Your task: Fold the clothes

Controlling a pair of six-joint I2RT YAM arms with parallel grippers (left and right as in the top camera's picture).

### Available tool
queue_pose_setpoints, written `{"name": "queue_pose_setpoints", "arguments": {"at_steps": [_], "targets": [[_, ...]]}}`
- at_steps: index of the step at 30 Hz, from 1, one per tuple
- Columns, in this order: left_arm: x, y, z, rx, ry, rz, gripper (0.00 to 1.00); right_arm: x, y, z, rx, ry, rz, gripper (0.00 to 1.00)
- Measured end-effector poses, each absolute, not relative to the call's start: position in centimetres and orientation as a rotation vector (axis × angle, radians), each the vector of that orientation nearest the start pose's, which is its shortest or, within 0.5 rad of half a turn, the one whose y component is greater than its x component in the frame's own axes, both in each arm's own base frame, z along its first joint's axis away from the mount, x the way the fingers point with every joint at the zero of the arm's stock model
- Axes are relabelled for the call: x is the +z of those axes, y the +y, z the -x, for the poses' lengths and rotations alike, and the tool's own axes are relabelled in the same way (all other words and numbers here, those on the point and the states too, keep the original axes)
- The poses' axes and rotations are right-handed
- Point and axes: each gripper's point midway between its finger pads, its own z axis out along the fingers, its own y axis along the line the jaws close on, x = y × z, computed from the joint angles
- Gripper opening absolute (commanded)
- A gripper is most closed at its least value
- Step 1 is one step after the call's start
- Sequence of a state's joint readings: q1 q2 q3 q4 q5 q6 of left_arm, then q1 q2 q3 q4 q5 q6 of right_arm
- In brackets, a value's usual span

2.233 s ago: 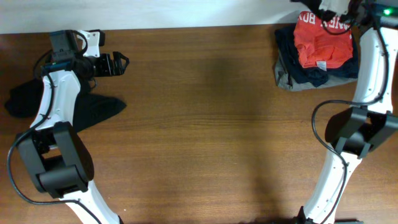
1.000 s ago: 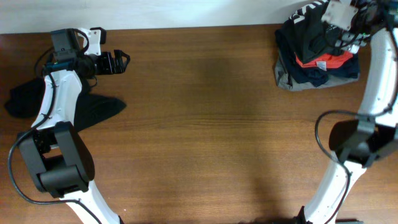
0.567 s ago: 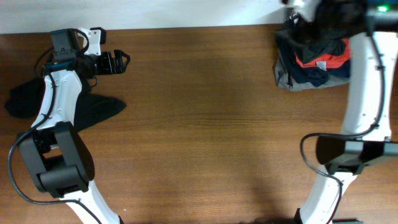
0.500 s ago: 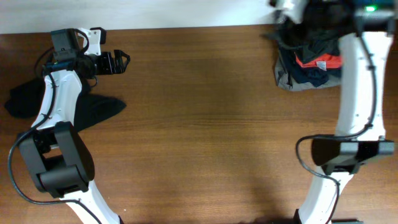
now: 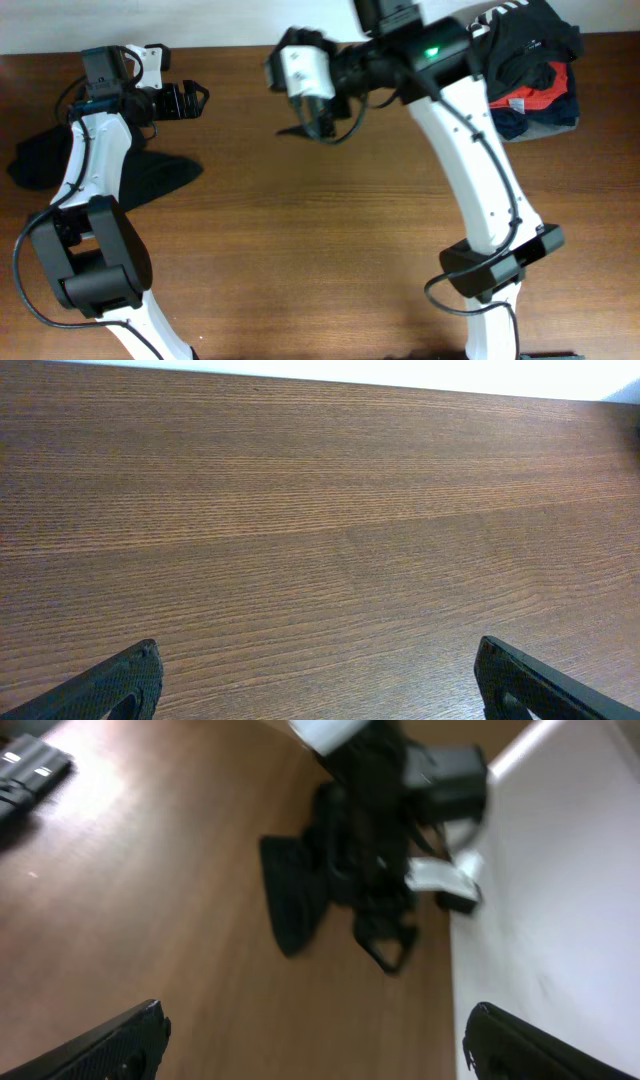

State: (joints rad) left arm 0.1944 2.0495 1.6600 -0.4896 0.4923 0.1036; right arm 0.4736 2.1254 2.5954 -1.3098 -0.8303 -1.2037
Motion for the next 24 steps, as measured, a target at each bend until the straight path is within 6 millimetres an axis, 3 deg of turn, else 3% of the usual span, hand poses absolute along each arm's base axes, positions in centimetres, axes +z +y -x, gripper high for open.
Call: {"name": "queue_pose_setpoints", "arguments": {"at_steps": [4,8,13,17,21,24], "targets": [[13.7,2.4,-54.0,-0.459,2.360,-0.106,0.99,35.5,35.1,-34.1,0.632,1.137,1.876,0.99],[13.7,2.4,-54.0,-0.458,2.360,-0.106,0.99,35.1,35.8,-33.9,0.648,1.261,1.842,0.99],[13.7,2.4,-54.0,-0.459,2.361,-0.105,0.99,35.7,35.6,-37.5,0.629,1.586,1.568,0.99],[13.7,2.4,-54.0,-0.459,2.361,-0.104,0.99,35.8,34.4,-40.1,0.580,1.811,1.318,0.99],[13.7,2.4,-54.0,-0.460,2.361,-0.102,0.99,38.2,32.4,-40.8,0.491,1.872,1.149,0.99],[13.7,2.4,-54.0,-0.460,2.361,-0.102,0.99,42.6,29.6,-39.9,0.390,1.832,1.028,0.99]]}}
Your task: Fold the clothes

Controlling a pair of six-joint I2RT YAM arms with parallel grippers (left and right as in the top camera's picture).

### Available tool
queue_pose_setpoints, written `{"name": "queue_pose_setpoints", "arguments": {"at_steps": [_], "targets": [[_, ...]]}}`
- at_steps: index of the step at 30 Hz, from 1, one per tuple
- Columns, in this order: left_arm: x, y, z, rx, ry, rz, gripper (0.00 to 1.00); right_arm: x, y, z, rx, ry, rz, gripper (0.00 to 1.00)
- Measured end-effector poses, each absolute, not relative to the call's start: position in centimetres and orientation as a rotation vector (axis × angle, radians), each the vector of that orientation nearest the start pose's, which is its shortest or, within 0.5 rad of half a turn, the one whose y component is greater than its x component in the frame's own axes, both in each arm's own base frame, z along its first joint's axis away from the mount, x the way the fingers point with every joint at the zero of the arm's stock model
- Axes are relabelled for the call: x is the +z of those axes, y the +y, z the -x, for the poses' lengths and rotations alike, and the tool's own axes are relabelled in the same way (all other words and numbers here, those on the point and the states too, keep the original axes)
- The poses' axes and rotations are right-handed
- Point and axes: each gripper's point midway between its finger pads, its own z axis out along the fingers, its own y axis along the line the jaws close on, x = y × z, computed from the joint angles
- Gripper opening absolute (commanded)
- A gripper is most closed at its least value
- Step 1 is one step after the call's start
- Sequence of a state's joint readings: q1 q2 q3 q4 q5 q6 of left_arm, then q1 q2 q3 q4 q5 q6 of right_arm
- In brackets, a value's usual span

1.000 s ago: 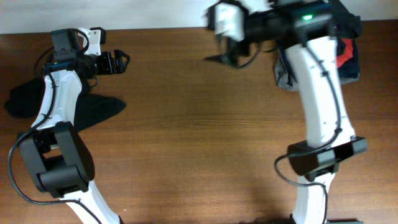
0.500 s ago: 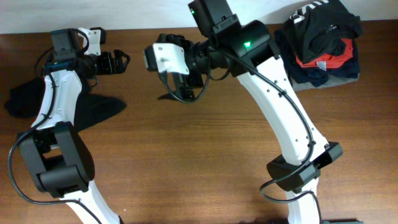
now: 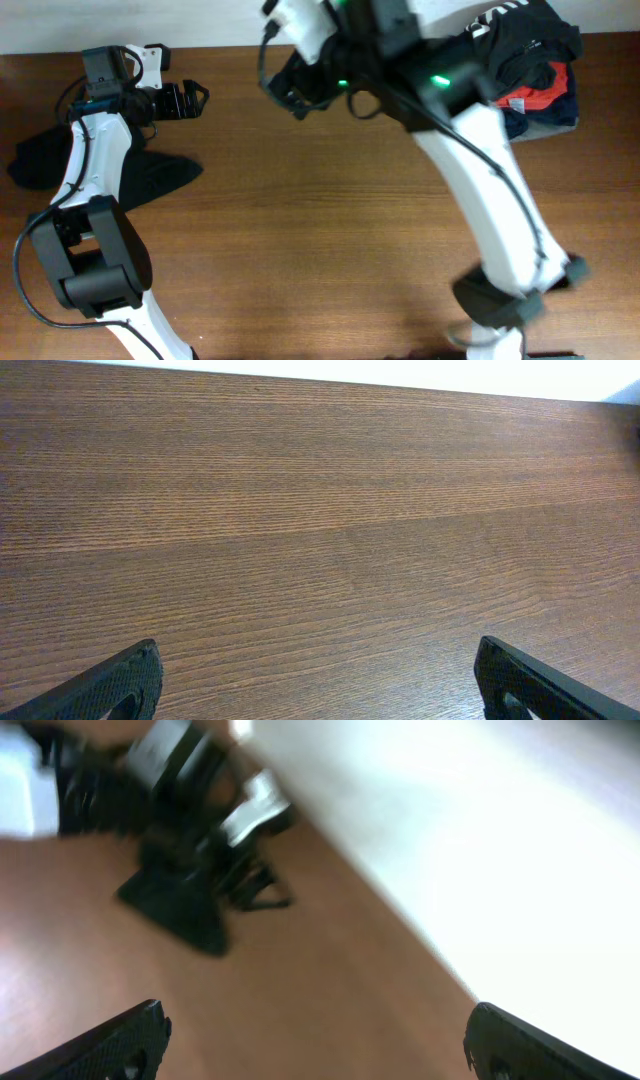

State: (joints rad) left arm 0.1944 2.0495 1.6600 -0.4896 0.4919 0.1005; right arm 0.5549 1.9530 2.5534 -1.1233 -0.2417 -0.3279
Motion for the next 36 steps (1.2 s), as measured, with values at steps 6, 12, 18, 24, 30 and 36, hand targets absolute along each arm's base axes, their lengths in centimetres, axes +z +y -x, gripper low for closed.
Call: {"name": "queue_pose_setpoints", "arguments": {"at_steps": [6,12,18,24,30,36], "targets": [[13.6,2.4,-54.1,-0.457,2.362,-0.101,0.99,51.4,21.2,-36.9,0.233,1.642,0.765,0.99],[13.6,2.4,-54.1,-0.455,2.362,-0.100,0.99,49.0,12.0,-35.7,0.121,1.565,0.575,0.99],[13.6,2.4,-54.0,-0.457,2.363,-0.099,0.99,36.3,6.5,-34.2,0.108,1.680,0.511,0.99],[13.6,2.4,-54.1,-0.455,2.362,-0.100,0.99,27.7,3.0,-29.4,0.061,1.657,0.398,0.99],[13.6,2.4,-54.1,-0.456,2.362,-0.100,0.99,21.5,2.7,-26.4,0.060,1.605,0.354,0.99],[13.6,2.4,-54.1,-0.456,2.362,-0.100,0.99,16.6,2.9,-25.3,0.087,1.633,0.338,0.99]]}}
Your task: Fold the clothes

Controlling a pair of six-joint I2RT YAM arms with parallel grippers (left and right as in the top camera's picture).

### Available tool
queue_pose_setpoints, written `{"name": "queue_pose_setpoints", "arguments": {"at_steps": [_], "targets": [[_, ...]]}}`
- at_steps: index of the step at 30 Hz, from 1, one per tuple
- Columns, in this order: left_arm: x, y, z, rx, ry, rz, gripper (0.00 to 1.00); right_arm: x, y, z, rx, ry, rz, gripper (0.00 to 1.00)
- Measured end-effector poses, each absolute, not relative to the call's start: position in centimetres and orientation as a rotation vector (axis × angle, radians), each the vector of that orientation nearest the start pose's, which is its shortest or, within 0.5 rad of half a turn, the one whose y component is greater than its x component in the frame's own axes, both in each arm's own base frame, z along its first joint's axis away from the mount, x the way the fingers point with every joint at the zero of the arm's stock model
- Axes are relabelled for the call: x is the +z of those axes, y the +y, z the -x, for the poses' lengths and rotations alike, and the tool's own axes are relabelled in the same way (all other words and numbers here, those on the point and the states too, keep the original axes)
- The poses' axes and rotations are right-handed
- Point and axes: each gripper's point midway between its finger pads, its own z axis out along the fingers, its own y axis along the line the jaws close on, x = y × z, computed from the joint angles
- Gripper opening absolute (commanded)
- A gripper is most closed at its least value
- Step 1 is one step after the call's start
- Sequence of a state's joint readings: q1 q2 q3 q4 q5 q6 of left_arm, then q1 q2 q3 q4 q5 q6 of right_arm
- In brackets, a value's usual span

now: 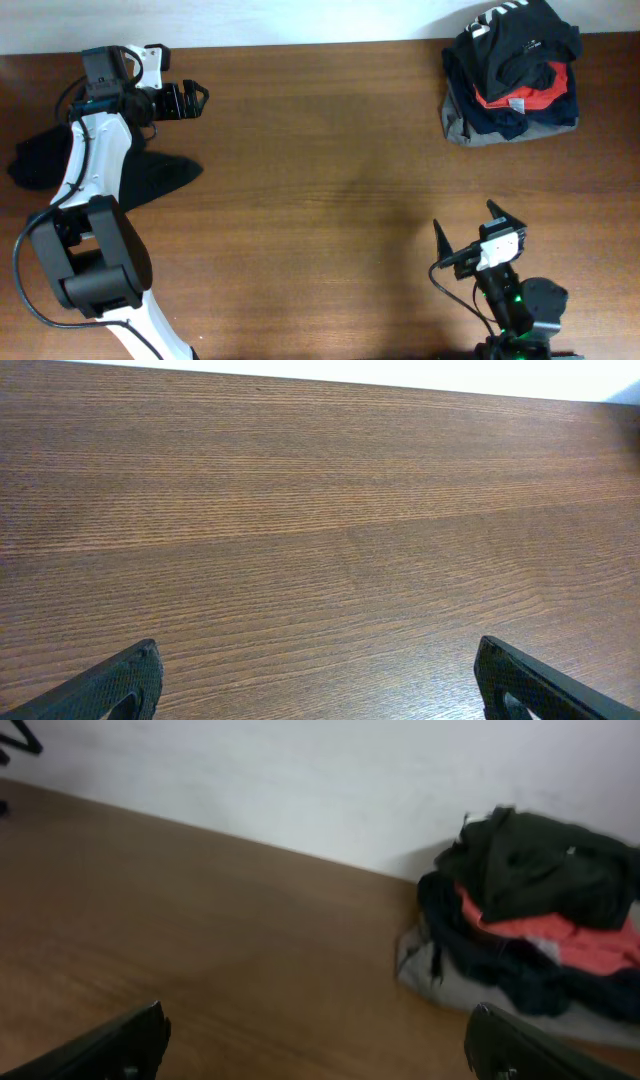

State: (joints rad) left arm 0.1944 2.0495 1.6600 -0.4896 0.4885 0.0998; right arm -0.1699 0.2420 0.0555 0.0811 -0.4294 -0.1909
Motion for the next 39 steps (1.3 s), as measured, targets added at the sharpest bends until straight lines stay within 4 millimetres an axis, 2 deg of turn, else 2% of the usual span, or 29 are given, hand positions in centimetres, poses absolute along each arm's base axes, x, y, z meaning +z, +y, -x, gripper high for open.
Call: {"name": "queue_pose_setpoints", "arguments": {"at_steps": [2,5,7,10,13,39], "targets": [[13.6,2.4,-54.1,-0.456,2.362,-0.100,0.99,15.4,3.0,-25.0,0.098,1.651,0.335,0.99],[13.6,2.4,-54.1,-0.456,2.362,-0.099,0.99,14.7,3.1,-24.8,0.103,1.663,0.332,0.98],[13.6,2.4,-54.1,-0.456,2.362,-0.099,0.99,15.4,3.1,-24.6,0.093,1.631,0.336,0.99],[13.6,2.4,-54.1,-0.456,2.362,-0.100,0.99,15.5,3.1,-24.3,0.093,1.627,0.334,0.99],[13.6,2.4,-54.1,-0.456,2.362,-0.100,0.99,16.6,3.2,-24.0,0.076,1.576,0.341,0.98],[13.6,2.4,-54.1,-0.456,2.362,-0.099,0.99,16.6,3.2,-24.0,0.076,1.576,0.341,0.99]]}}
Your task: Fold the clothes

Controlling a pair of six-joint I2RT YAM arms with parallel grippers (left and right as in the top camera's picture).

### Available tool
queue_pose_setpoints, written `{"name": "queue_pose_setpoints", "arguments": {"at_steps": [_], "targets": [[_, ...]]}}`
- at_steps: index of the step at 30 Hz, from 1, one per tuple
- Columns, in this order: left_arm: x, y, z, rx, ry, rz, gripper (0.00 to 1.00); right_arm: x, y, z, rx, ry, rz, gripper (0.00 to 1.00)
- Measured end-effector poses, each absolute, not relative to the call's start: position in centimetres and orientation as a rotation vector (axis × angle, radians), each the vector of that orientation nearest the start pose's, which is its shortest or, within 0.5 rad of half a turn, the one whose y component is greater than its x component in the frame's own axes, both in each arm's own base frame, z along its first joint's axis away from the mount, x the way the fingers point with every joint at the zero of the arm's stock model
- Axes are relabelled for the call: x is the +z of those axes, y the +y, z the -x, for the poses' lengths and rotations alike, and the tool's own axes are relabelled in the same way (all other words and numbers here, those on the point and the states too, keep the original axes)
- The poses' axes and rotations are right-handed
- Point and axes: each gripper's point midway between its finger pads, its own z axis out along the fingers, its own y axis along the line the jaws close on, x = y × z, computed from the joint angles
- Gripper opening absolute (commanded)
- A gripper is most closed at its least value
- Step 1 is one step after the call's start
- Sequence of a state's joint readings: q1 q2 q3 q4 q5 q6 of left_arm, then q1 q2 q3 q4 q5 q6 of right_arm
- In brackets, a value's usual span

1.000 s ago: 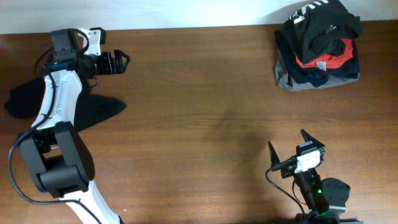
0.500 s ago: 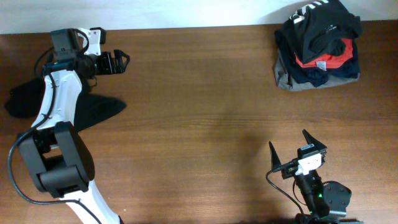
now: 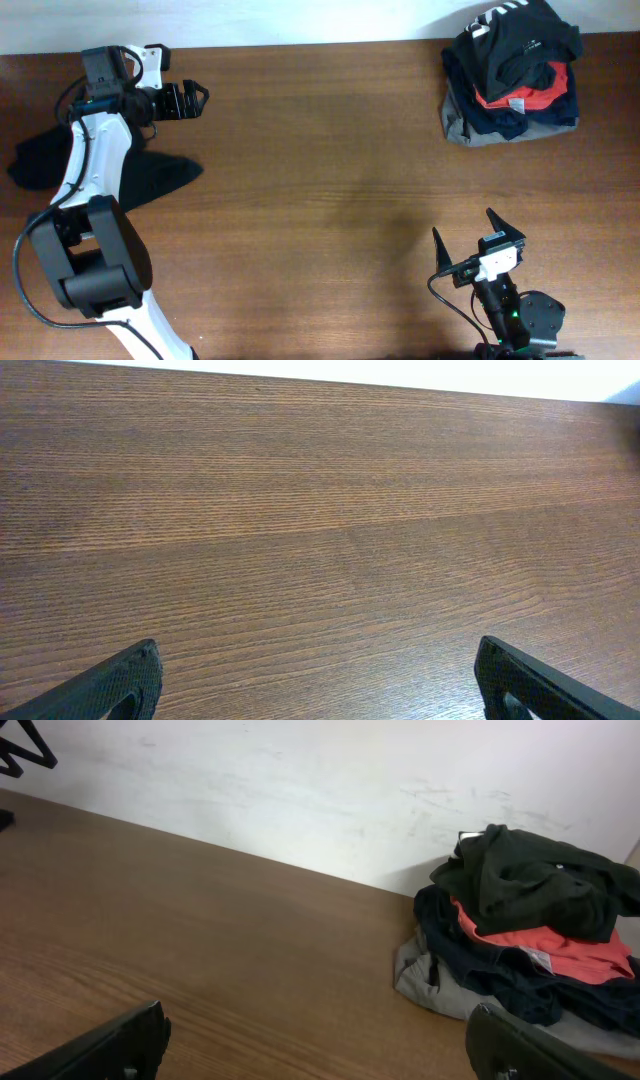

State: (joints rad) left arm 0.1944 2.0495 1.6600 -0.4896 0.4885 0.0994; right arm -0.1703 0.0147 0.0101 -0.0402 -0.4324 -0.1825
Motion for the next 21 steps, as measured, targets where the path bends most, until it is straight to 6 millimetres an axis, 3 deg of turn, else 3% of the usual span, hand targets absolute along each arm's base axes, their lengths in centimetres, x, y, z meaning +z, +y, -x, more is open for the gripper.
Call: {"name": "queue_pose_setpoints", "arguments": {"at_steps": [5,7,10,13,16,18,21], "targets": [[13.4,2.2,-53.0,-0.474,2.407,-0.081,0.99,16.6,3.2,-24.0,0.076,1.575,0.341,0.99],[14.4,2.1,-52.4,-0.467,2.411,-0.081,0.99,16.6,3.2,-24.0,0.076,1.576,0.341,0.99],[18.4,2.0,-51.5,-0.415,2.358,-0.097,1.00,16.6,3.2,-24.0,0.076,1.576,0.341,0.99],[24.4,1.5,-49.9,-0.319,2.261,-0.150,0.99,16.6,3.2,-24.0,0.076,1.576,0.341,0.99],[30.4,0.7,-47.5,-0.197,2.134,-0.206,0.99,16.6,3.2,-24.0,0.076,1.576,0.341,0.99],[33.3,0.3,-45.1,-0.124,2.044,-0.223,0.99,16.6,3.2,-24.0,0.077,1.576,0.341,0.99],[34.0,0.6,-43.1,-0.067,1.981,-0.216,0.99,16.6,3.2,-24.0,0.076,1.575,0.342,0.99]]}}
